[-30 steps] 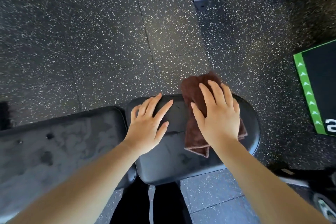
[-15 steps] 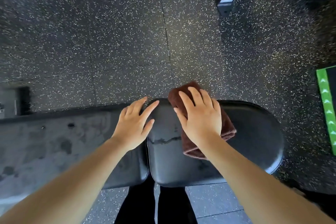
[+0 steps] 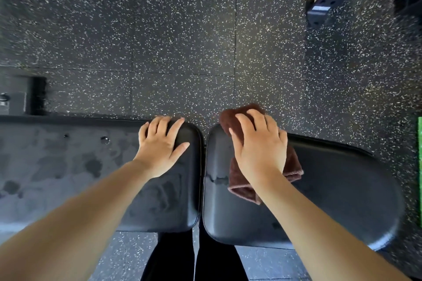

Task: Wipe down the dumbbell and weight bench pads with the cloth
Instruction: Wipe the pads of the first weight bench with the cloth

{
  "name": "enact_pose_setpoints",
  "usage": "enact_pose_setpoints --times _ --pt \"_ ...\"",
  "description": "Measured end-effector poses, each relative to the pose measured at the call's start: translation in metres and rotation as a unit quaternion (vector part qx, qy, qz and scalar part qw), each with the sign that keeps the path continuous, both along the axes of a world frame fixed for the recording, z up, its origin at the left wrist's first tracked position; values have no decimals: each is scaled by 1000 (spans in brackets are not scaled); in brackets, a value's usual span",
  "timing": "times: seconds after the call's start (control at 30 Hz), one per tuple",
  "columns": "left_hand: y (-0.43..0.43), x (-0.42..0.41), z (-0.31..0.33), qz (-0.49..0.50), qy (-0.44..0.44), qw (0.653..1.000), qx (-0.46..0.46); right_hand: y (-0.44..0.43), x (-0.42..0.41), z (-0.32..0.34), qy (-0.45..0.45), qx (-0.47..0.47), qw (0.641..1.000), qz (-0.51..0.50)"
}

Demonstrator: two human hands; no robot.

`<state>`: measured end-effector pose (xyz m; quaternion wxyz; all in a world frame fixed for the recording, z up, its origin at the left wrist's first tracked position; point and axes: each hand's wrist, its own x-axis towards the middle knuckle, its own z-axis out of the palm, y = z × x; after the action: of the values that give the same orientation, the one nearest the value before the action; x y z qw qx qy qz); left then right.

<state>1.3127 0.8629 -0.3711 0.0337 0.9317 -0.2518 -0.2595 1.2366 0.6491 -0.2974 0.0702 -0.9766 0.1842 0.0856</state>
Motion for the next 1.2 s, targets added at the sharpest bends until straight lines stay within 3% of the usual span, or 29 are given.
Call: enact_pose_setpoints --times 0.13,0.37,0.7,0.9,1.2 --pt "0 2 -1 -2 18 1000 17 16 30 -11 52 31 998 23" --pt "3 8 -4 -22 59 998 25 35 -7 -14 -43 -12 998 53" --pt "3 7 0 -13 52 999 8 32 31 -15 63 29 997 32" --pt "-23 5 30 1 64 997 -42 -6 3 5 14 21 998 -59" --pt "-148 -34 86 -109 86 972 -187 -98 -94 52 -95 -42 973 -208"
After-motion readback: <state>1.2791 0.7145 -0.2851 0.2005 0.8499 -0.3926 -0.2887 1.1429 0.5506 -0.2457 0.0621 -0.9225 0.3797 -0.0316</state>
